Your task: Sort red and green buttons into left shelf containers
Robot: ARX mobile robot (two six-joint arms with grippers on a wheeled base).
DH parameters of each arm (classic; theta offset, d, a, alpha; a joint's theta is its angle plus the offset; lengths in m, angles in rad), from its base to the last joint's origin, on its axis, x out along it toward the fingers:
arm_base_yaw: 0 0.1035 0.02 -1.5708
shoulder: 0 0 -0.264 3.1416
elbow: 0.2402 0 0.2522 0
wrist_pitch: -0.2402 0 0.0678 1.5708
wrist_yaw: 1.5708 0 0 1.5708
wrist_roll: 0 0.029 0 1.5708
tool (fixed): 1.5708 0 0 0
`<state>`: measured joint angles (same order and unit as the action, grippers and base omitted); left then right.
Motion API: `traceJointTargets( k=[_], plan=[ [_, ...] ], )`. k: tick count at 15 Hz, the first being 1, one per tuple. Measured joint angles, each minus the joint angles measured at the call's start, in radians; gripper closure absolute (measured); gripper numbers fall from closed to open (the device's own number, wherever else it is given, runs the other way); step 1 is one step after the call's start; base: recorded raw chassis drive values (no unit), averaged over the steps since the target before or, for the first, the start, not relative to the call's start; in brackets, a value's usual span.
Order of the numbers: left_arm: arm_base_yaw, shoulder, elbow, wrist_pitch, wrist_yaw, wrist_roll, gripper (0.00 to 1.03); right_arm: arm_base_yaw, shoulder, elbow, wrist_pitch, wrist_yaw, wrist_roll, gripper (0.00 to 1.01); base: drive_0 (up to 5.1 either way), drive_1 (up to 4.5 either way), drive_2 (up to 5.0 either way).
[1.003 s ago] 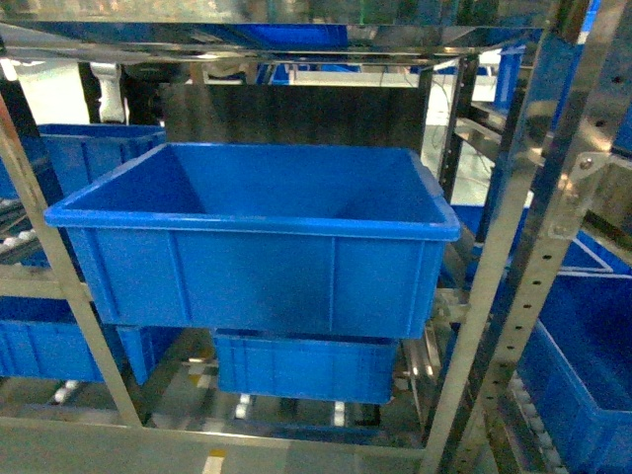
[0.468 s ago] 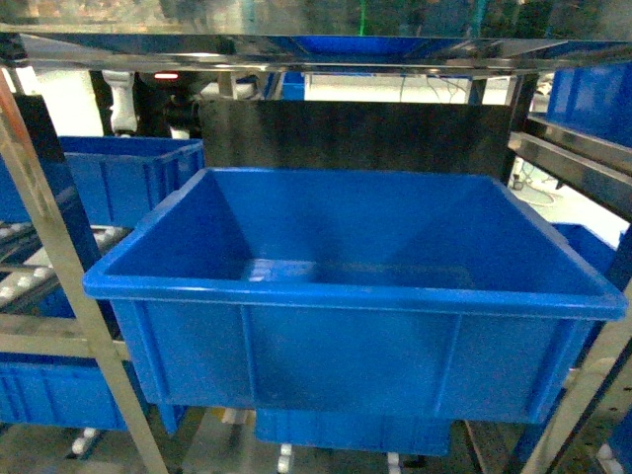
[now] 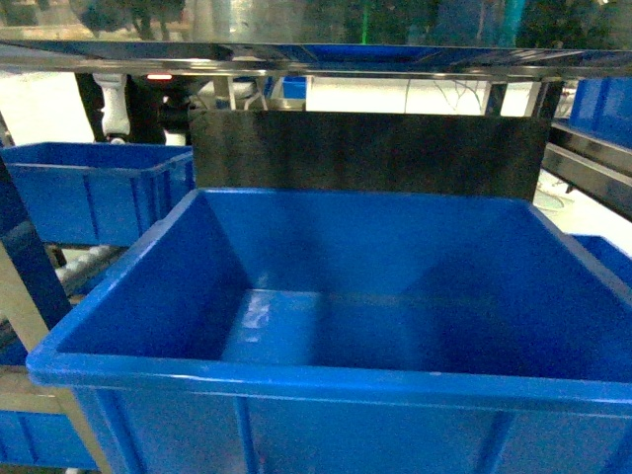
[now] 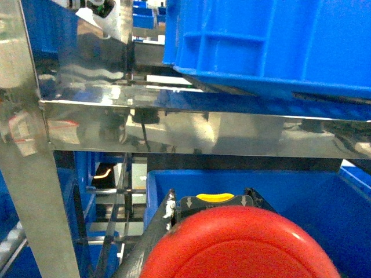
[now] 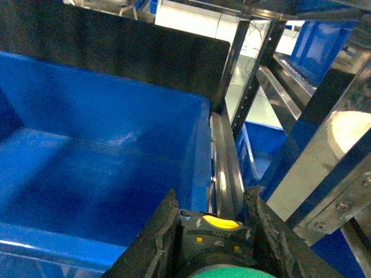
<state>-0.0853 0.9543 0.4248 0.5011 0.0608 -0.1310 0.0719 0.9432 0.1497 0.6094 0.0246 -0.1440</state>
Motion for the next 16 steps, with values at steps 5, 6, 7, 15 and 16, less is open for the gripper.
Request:
traceJointTargets(
  k=[5, 6, 7, 15, 16],
  plan=[
    [0.001, 0.002, -0.001, 0.000, 0.000, 0.000, 0.77, 0.000, -0.002, 0.000, -0.003, 0.000, 0.000, 0.72, 0.0, 0.00, 0.0],
    [0.001, 0.000, -0.001, 0.000, 0.000, 0.000, 0.77, 0.000, -0.003, 0.000, -0.001, 0.000, 0.000, 0.72, 0.0, 0.00, 0.0],
    [0.001, 0.000, -0.001, 0.000, -0.001, 0.000, 0.77, 0.000, -0.003, 0.000, -0.002, 0.000, 0.000, 0.72, 0.0, 0.00, 0.0],
    [0.001, 0.000, -0.001, 0.000, -0.001, 0.000, 0.77, 0.192, 0.453, 0.168, 0.234, -0.044, -0.009, 0.72, 0.0, 0.00, 0.0],
    [0.001, 0.000, -0.001, 0.000, -0.001, 0.000, 0.77, 0.230, 0.506, 0.201, 0.250, -0.027, -0.005, 0.72, 0.0, 0.00, 0.0]
  ],
)
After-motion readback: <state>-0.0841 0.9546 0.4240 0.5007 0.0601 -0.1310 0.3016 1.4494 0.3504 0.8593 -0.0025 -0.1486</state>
